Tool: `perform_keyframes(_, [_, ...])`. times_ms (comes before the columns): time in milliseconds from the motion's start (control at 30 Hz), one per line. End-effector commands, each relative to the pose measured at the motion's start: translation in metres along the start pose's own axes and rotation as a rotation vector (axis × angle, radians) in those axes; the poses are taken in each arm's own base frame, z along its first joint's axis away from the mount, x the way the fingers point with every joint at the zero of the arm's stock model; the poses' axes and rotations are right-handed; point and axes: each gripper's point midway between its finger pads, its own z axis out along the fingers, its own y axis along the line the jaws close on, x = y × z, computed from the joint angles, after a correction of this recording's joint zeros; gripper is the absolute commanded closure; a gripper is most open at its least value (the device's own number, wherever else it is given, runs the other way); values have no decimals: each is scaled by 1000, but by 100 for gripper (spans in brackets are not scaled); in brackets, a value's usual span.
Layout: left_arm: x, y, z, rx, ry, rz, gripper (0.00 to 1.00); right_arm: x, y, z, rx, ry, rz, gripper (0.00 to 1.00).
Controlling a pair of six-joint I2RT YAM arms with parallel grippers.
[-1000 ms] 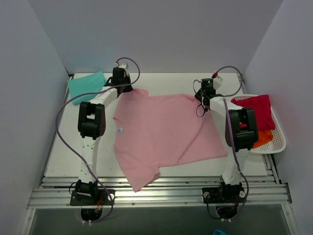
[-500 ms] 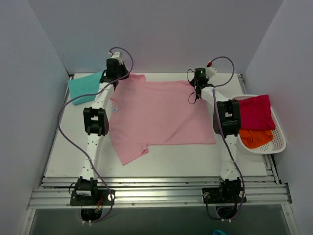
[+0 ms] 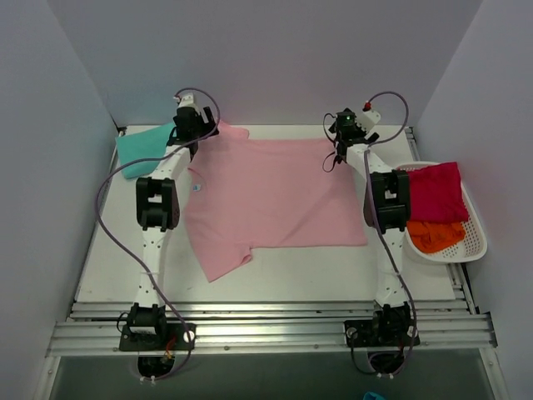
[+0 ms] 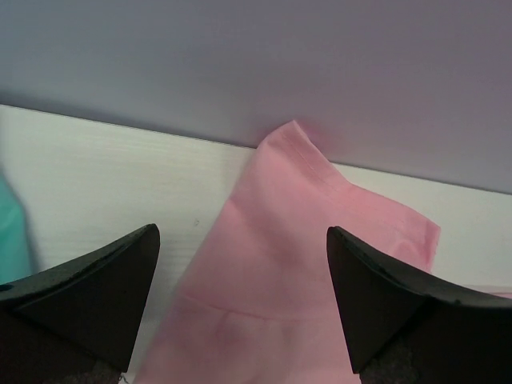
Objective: Fold and stack the t-shirts
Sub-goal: Flatten the tshirt out
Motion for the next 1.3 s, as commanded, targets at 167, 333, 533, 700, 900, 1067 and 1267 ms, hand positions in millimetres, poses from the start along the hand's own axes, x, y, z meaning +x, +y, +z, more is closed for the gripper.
perform_keyframes(167, [-184,-37,-148,-114,-393,-50,6,-101,-2,-106,42,-181,23,0])
perform_keyframes(333, [-113,-41,-227,-110,-270,-101,6,-101,-53,-203,162,-286,127,0])
perform_keyframes(533, [-4,-95,-334,-4,-162,-50,6,-34,-68,-293,-52,-215,63,2])
perform_keyframes(700, [35,-148,-416,134,-294,88,6,13,-67,-355,-98,-136,-123,0])
perform_keyframes(900, [93,-127,-446,-9,12,56,4,67,-113,-369,-99,81,-158,0])
perform_keyframes(1067, [124,-74,-497,-244,38,-41,4,102,-192,-375,-117,191,26,2])
perform_keyframes(1267, [161,-9,-523,-463,131,-43,4,77,-190,-384,-259,149,81,0])
